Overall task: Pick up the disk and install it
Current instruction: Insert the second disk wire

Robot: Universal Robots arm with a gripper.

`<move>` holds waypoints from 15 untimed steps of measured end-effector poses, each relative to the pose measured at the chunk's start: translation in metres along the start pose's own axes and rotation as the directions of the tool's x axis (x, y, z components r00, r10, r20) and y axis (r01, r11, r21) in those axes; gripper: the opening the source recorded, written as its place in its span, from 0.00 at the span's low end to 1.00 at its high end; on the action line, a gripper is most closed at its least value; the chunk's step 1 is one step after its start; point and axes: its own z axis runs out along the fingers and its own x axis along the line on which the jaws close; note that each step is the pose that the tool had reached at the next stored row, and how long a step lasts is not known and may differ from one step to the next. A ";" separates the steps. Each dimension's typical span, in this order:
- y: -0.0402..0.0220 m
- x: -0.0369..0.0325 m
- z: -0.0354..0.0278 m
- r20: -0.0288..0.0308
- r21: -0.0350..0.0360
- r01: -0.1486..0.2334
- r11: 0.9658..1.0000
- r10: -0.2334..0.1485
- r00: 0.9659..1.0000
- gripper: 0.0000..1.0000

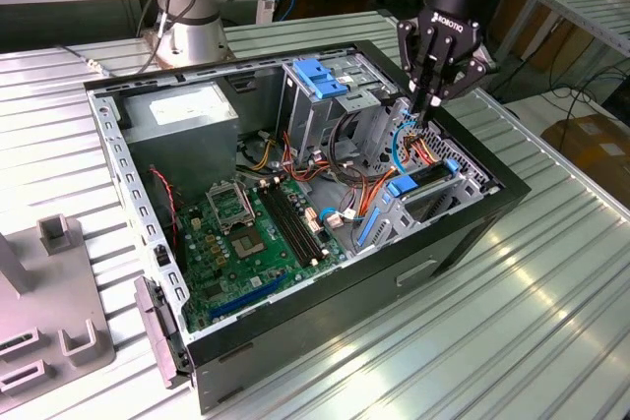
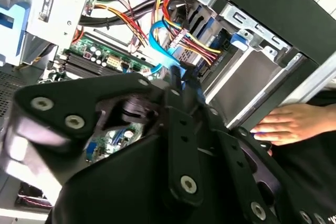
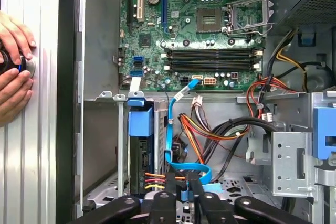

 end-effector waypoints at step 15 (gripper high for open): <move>-0.0002 -0.0148 0.0077 -0.117 0.000 -0.003 1.000 0.003 0.993 0.22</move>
